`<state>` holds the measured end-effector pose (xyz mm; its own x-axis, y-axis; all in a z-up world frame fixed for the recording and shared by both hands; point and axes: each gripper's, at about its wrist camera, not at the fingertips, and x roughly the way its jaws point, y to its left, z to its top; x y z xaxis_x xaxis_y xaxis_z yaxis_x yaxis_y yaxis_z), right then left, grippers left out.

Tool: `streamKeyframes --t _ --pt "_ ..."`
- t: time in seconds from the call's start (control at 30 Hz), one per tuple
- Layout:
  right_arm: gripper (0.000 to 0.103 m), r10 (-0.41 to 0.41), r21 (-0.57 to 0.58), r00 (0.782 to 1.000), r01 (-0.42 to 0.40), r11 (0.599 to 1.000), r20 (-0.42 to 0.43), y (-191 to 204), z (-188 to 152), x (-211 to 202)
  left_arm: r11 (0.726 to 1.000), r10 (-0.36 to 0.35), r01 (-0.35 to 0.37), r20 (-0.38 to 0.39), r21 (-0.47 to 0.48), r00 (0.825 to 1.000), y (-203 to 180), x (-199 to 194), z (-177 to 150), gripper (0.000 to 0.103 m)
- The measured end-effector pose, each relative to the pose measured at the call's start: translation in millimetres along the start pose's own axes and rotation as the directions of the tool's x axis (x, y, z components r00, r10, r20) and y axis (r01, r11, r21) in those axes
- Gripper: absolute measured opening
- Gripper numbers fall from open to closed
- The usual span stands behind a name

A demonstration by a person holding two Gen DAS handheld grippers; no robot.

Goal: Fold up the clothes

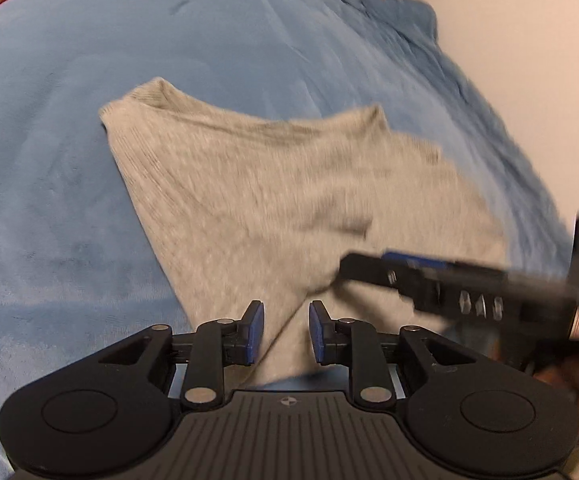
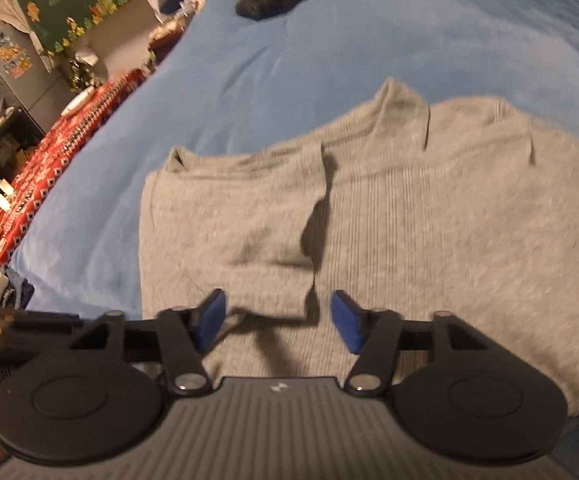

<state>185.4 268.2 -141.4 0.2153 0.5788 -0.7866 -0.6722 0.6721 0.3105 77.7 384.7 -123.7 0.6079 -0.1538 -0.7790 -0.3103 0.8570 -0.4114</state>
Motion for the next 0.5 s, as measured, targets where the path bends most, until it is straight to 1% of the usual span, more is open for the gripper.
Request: streamKeyframes --t 0.03,0.1,0.13,0.17,0.2,0.23,0.27,0.3,0.33,0.37,0.5 --pt "0.010 -0.004 0.003 1.000 0.004 1.000 -0.007 0 0 2 0.999 0.017 -0.017 0.001 0.033 1.000 -3 3 -3 0.026" --pt "0.008 -0.013 0.004 1.000 0.014 1.000 -0.012 -1 0 6 0.992 0.049 -0.050 0.015 0.112 0.999 -12 9 -8 0.028" --pt "0.006 -0.011 0.006 1.000 0.011 1.000 -0.009 -1 1 5 0.984 0.072 -0.076 0.030 0.159 0.997 -17 12 -10 0.027" --pt "0.006 -0.007 0.008 1.000 0.007 1.000 -0.001 0 1 2 0.972 0.100 -0.109 0.049 0.209 0.994 -23 14 -12 0.027" --pt "0.005 -0.004 0.011 1.000 0.004 1.000 0.003 1 2 -2 0.953 0.142 -0.156 0.069 0.260 0.987 -29 16 -15 0.026" --pt "0.005 -0.001 0.012 1.000 0.001 1.000 0.004 0 2 -6 0.926 0.193 -0.212 0.091 0.311 0.977 -35 19 -18 0.008" --pt "0.004 0.003 0.014 1.000 -0.003 1.000 0.005 0 3 -10 0.893 0.240 -0.265 0.113 0.363 0.964 -41 22 -22 0.002" --pt "0.004 0.006 0.016 1.000 -0.006 1.000 0.007 0 3 -14 0.866 0.267 -0.298 0.134 0.401 0.954 -45 23 -26 0.003" --pt "0.004 0.007 0.016 1.000 -0.007 1.000 0.008 1 3 -18 0.852 0.270 -0.309 0.151 0.422 0.951 -47 21 -29 0.002" --pt "0.004 0.007 0.014 1.000 -0.007 1.000 0.009 2 2 -22 0.851 0.258 -0.303 0.163 0.429 0.952 -49 16 -31 0.002" --pt "0.003 -0.007 0.002 1.000 0.007 1.000 0.009 7 -6 -42 0.857 0.207 -0.266 0.177 0.441 0.962 -51 -7 -37 0.002"
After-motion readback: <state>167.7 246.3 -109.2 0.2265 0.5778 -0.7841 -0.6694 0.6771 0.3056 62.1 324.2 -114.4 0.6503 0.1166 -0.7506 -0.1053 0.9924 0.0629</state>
